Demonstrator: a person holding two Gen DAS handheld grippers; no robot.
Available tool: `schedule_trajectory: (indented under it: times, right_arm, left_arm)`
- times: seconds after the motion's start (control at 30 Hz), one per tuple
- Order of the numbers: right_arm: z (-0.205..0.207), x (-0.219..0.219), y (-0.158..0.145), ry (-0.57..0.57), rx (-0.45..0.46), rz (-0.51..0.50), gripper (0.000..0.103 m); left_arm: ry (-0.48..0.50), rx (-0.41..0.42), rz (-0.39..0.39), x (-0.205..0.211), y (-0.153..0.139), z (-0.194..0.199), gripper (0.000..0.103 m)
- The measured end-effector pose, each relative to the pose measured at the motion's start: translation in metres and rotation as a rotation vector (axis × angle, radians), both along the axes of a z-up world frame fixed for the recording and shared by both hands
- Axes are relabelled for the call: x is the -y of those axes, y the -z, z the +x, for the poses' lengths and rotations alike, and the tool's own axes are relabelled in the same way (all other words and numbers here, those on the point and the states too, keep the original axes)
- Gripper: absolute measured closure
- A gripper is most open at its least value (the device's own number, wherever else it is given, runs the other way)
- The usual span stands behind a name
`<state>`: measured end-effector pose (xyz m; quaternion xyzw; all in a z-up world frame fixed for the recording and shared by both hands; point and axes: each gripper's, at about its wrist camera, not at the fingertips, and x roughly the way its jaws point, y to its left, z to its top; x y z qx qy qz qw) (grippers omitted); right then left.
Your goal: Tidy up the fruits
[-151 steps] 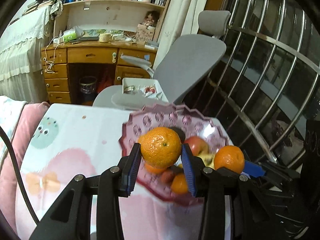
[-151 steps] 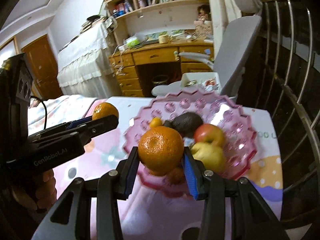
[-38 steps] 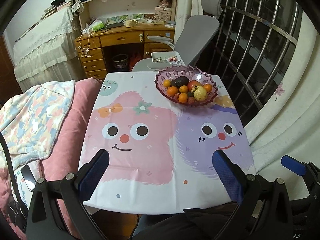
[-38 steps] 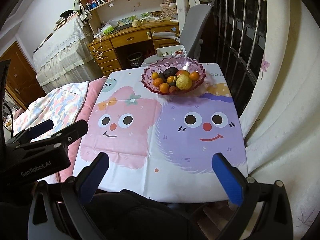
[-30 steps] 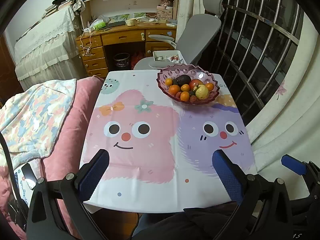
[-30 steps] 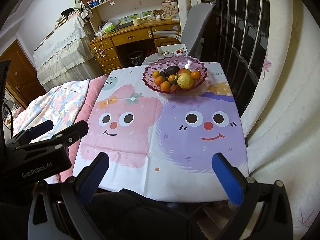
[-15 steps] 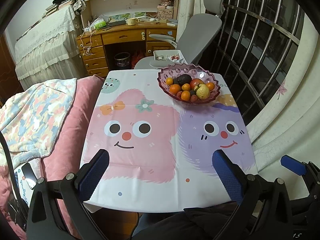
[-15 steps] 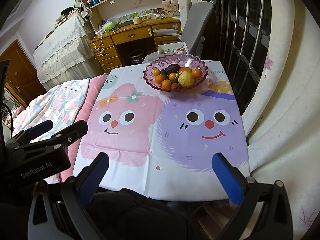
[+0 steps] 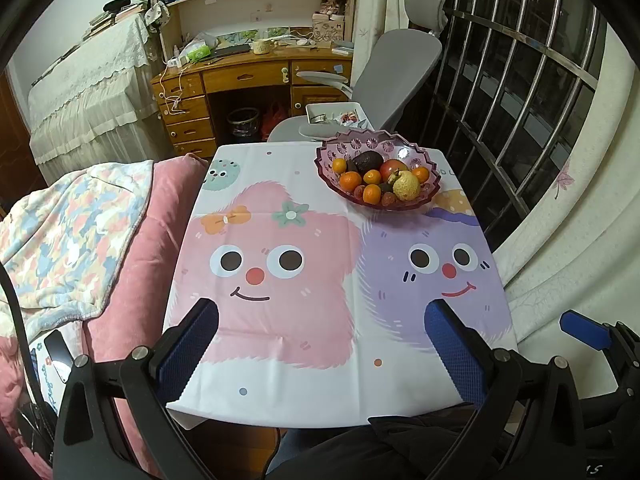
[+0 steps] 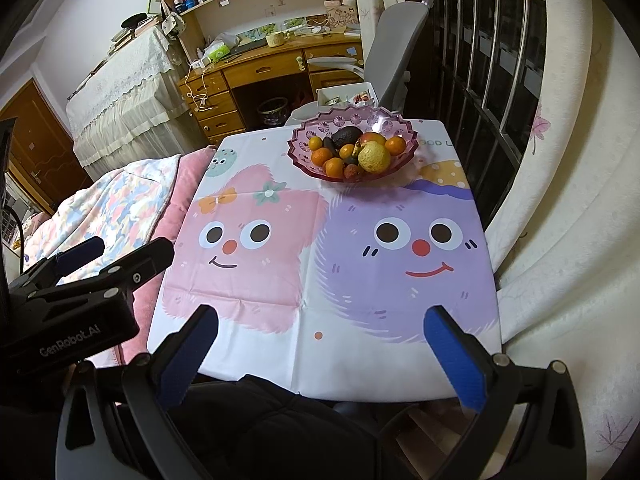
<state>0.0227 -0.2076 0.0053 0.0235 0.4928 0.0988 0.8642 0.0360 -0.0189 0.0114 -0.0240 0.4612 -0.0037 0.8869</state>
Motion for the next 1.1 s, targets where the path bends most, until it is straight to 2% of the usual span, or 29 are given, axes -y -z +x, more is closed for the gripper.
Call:
schedule_trajectory:
  times: [1.1]
  right_arm:
    - [0.0018,0.0005,-0.0007,0.000,-0.003,-0.001,0.000]
  left_arm:
    - [0.008,0.004,0.001,-0.0016,-0.0030,0.0044,0.001]
